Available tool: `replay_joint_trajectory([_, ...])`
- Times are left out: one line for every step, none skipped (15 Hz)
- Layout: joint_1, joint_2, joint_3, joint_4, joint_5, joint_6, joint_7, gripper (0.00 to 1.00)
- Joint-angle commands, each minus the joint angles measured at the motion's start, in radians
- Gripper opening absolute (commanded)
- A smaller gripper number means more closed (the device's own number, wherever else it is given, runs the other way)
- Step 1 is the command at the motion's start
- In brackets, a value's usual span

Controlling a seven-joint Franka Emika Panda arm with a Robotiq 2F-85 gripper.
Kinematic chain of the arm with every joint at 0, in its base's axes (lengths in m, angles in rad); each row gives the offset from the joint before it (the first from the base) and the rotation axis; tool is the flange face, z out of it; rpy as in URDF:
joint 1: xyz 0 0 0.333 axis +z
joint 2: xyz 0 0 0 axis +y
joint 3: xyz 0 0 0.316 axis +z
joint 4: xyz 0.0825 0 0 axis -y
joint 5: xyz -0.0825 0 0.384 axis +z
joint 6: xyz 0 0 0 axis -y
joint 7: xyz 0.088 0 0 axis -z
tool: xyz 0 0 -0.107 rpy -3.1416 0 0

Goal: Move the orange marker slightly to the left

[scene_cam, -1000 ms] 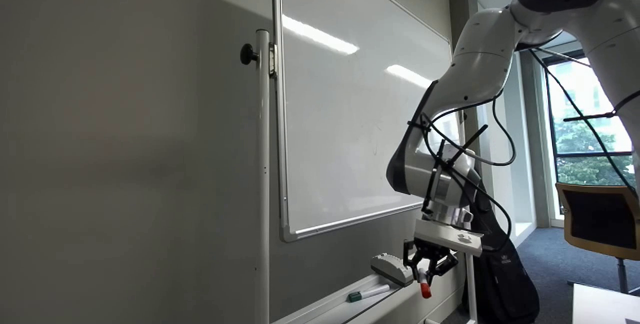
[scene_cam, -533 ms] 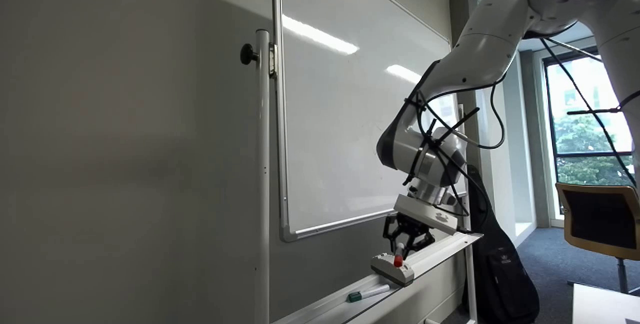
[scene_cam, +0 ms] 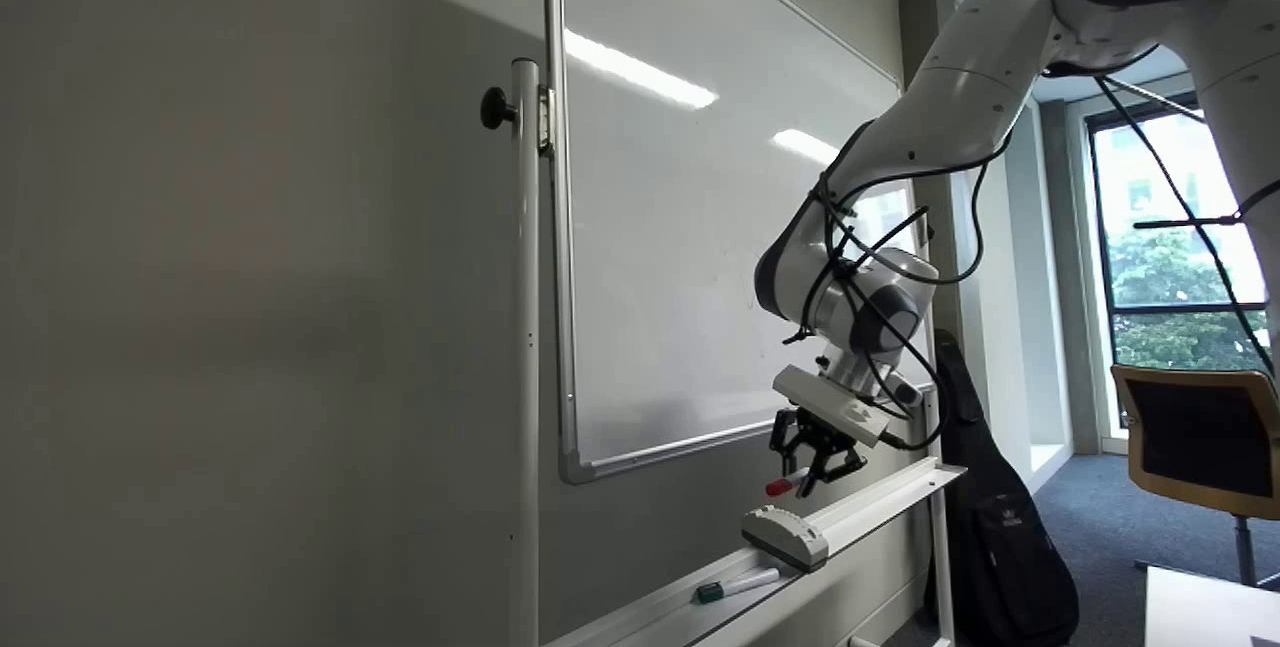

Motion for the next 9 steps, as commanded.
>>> replay_joint_trajectory([-0.009, 0.042, -0.035, 0.054, 0.059, 0.013, 0.014, 0.05])
replay_joint_trajectory([-0.006, 0.048, -0.045, 0.061, 0.064, 0.013, 0.013, 0.05])
replay_joint_trajectory([-0.002, 0.054, -0.055, 0.068, 0.068, 0.014, 0.01, 0.05])
replay_joint_trajectory([0.001, 0.059, -0.064, 0.075, 0.074, 0.015, 0.007, 0.05])
replay_joint_trajectory([0.003, 0.068, -0.071, 0.082, 0.077, 0.016, 0.009, 0.05])
replay_joint_trajectory([0.006, 0.073, -0.077, 0.088, 0.082, 0.015, 0.008, 0.05])
replay_joint_trajectory([0.008, 0.078, -0.083, 0.094, 0.087, 0.015, 0.006, 0.05])
replay_joint_trajectory([0.011, 0.084, -0.088, 0.099, 0.089, 0.015, 0.005, 0.05])
replay_joint_trajectory([0.013, 0.09, -0.091, 0.103, 0.09, 0.015, 0.003, 0.05])
